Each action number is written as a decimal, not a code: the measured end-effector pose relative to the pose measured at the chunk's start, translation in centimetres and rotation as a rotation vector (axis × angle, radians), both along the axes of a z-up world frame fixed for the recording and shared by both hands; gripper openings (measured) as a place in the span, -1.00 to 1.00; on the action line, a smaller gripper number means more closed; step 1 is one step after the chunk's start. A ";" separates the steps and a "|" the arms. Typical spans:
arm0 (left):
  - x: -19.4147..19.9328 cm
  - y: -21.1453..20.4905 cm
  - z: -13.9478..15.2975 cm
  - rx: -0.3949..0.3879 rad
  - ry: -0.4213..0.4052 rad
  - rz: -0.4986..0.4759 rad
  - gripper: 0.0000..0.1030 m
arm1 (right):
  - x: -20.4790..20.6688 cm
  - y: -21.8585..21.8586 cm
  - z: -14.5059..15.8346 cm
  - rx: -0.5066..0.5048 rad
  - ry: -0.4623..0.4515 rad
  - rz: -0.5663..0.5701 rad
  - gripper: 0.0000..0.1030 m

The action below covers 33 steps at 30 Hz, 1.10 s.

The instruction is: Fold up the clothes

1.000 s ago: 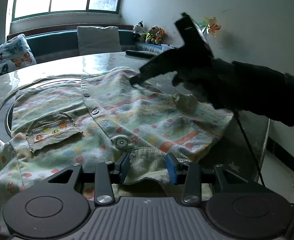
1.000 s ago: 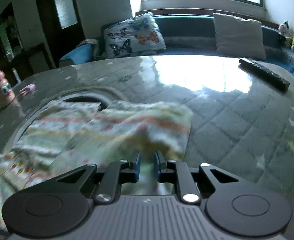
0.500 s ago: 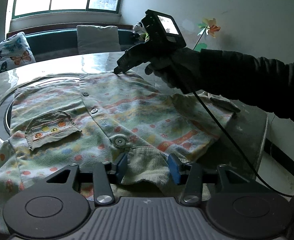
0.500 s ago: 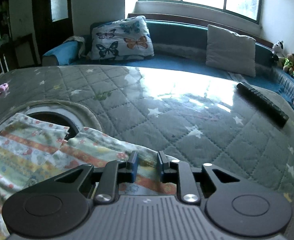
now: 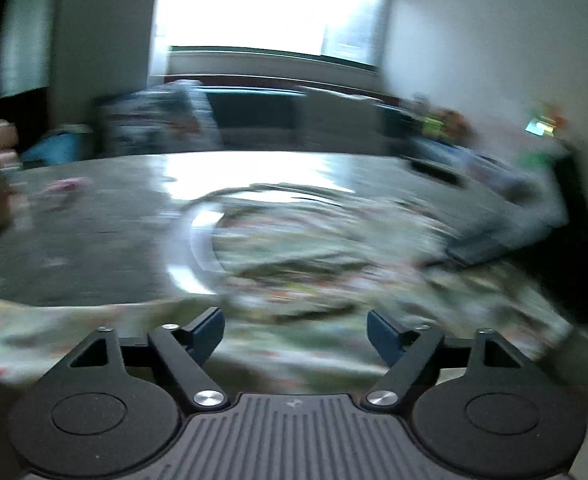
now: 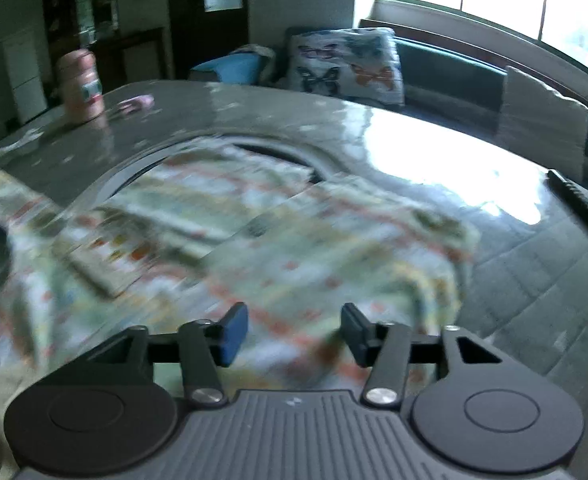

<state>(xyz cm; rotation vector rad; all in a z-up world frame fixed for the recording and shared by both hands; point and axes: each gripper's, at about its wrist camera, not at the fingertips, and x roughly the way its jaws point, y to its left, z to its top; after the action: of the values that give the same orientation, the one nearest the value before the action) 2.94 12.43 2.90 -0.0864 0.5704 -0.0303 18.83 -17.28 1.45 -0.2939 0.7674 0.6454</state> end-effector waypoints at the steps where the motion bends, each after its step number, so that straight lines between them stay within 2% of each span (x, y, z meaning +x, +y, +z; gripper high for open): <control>1: -0.1 0.9 0.2 0.013 -0.006 0.058 0.72 | -0.6 0.1 -0.1 -0.002 -0.004 0.009 0.08; 3: -0.3 2.9 0.5 0.023 -0.014 0.185 0.81 | -1.7 0.4 -0.2 -0.005 -0.010 0.023 0.24; 9: -1.7 7.3 1.5 0.055 -0.057 0.484 0.91 | -2.5 0.2 -0.8 0.018 0.006 0.004 0.35; 13: -2.1 10.2 1.5 0.006 -0.030 0.624 0.88 | -2.7 0.2 -1.0 0.018 0.003 0.003 0.42; 14: -1.9 10.9 1.4 -0.007 -0.019 0.633 0.82 | -2.7 0.3 -1.1 0.019 0.002 0.003 0.44; 15: -1.5 11.6 1.2 -0.019 -0.005 0.638 0.53 | -2.7 0.3 -1.1 0.020 0.002 0.001 0.44; 17: -0.9 12.7 0.9 -0.051 0.028 0.630 0.17 | -2.7 0.3 -1.2 0.023 0.002 -0.002 0.45; 19: -0.4 13.8 0.4 -0.089 0.050 0.618 0.04 | -2.7 0.3 -1.2 0.025 0.001 -0.004 0.45; 20: -0.1 14.4 0.2 -0.104 0.061 0.617 -0.21 | -2.7 0.3 -1.2 0.026 0.001 -0.005 0.45; 21: 0.1 14.7 0.1 -0.111 0.067 0.615 -0.59 | -2.8 0.3 -1.2 0.026 0.001 -0.005 0.45; 23: 0.3 15.3 0.2 -0.119 0.070 0.607 -0.79 | -2.8 0.3 -1.2 0.027 0.001 -0.006 0.45; 25: 0.4 15.1 0.9 -0.113 0.043 0.570 -0.84 | -2.8 0.3 -1.2 0.028 0.002 -0.007 0.45; 27: 0.2 14.1 2.0 -0.073 -0.022 0.520 -0.87 | -2.8 0.3 -1.2 0.029 0.003 -0.008 0.45; 31: -1.7 12.4 4.1 -0.045 -0.202 0.396 -0.87 | -2.8 0.2 -1.2 0.032 0.003 -0.010 0.45; 33: -2.4 12.2 3.9 -0.018 -0.222 0.392 -0.87 | -2.8 0.2 -1.2 0.032 0.003 -0.011 0.45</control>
<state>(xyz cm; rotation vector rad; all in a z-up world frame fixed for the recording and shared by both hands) 0.51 24.61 6.79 -0.2088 0.3243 0.3331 16.03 -17.07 0.22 -0.2598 0.7601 0.6475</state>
